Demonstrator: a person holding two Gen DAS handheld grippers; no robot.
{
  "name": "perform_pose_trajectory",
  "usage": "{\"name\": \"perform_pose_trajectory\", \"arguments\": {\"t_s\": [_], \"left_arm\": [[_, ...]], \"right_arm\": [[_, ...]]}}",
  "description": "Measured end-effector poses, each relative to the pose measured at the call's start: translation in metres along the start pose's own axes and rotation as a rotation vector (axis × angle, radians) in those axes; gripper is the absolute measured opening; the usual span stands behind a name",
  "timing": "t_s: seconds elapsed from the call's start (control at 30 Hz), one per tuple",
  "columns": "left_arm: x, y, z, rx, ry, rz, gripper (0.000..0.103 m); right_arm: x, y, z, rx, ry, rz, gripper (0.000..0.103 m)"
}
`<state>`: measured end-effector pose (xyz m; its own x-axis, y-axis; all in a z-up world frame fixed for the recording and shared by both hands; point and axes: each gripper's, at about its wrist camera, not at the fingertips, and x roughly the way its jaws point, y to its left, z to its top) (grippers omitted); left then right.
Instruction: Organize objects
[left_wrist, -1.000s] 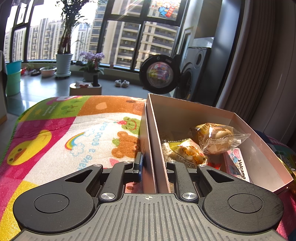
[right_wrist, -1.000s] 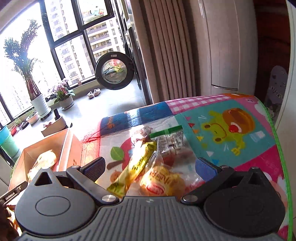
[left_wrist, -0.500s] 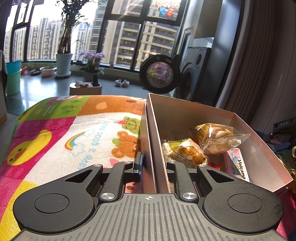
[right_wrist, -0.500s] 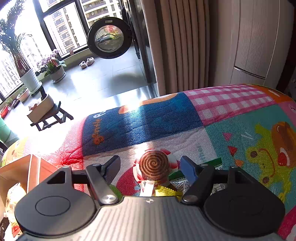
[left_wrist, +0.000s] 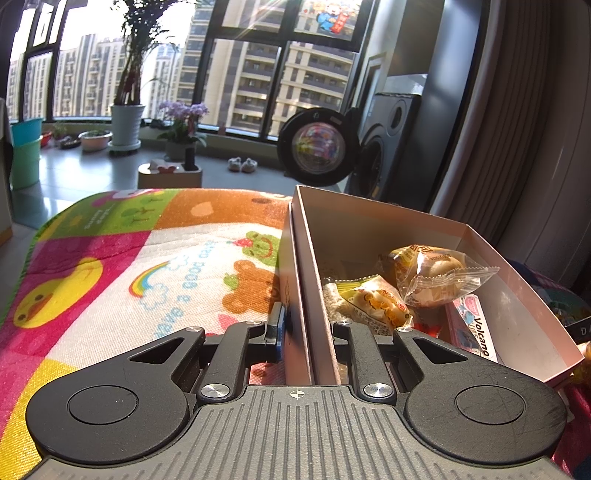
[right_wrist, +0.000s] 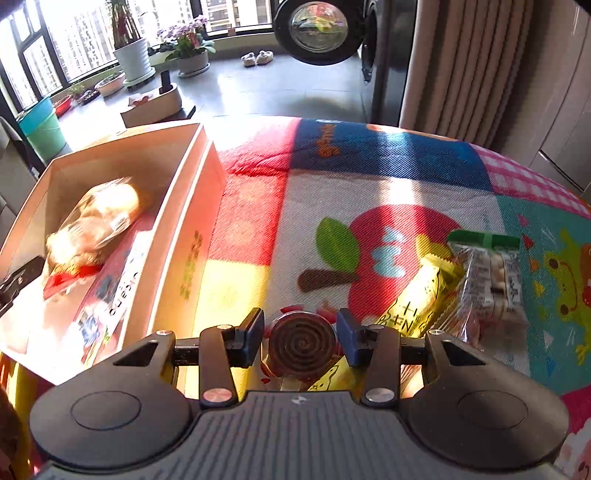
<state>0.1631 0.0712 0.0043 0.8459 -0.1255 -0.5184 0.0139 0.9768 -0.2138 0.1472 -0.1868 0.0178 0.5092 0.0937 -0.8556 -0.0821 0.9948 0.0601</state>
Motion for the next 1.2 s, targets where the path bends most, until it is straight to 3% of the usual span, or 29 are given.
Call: {"name": "perform_pose_trajectory", "arguments": {"t_s": [0.27, 0.37, 0.5, 0.57, 0.6, 0.63, 0.67, 0.7, 0.8, 1.0, 1.1, 1.17, 1.2], "left_arm": [[0.0, 0.0, 0.0, 0.0, 0.0, 0.0, 0.017], [0.0, 0.0, 0.0, 0.0, -0.001, 0.0, 0.017], [0.0, 0.0, 0.0, 0.0, -0.001, 0.0, 0.017], [0.0, 0.0, 0.0, -0.001, -0.001, -0.001, 0.017], [0.0, 0.0, 0.0, -0.001, 0.0, -0.001, 0.017], [0.0, 0.0, 0.0, -0.001, 0.0, -0.001, 0.017], [0.0, 0.0, 0.0, 0.0, 0.0, 0.0, 0.017], [0.0, 0.0, 0.0, 0.0, 0.0, 0.0, 0.017], [0.0, 0.0, 0.0, -0.001, 0.0, -0.001, 0.017], [0.0, 0.0, 0.0, -0.002, 0.0, -0.002, 0.017], [0.0, 0.0, 0.0, -0.002, 0.0, -0.002, 0.017], [0.0, 0.0, 0.0, -0.003, 0.0, -0.003, 0.017], [0.0, 0.0, 0.0, -0.002, 0.0, -0.003, 0.017]], "right_arm": [[-0.054, 0.027, -0.084, -0.067, 0.001, 0.036, 0.049], [-0.061, 0.034, -0.103, -0.091, -0.015, 0.037, 0.071], [-0.055, 0.043, -0.11, -0.093, -0.059, -0.002, 0.08], [-0.052, 0.047, -0.109, -0.095, -0.076, -0.025, 0.078], [-0.055, 0.051, -0.11, -0.097, -0.077, -0.025, 0.069], [-0.059, 0.054, -0.111, -0.104, -0.074, -0.02, 0.052], [-0.063, 0.059, -0.112, -0.12, -0.068, -0.022, 0.047], [-0.068, 0.063, -0.114, -0.134, -0.063, -0.034, 0.033], [-0.09, 0.076, -0.121, -0.159, -0.058, -0.024, 0.008], [-0.147, 0.105, -0.125, -0.252, -0.156, -0.017, 0.007], [-0.152, 0.099, -0.121, -0.208, -0.152, -0.064, 0.009], [-0.148, 0.09, -0.121, -0.152, -0.114, -0.081, 0.018], [-0.145, 0.085, -0.123, -0.13, -0.1, -0.079, 0.034]]}}
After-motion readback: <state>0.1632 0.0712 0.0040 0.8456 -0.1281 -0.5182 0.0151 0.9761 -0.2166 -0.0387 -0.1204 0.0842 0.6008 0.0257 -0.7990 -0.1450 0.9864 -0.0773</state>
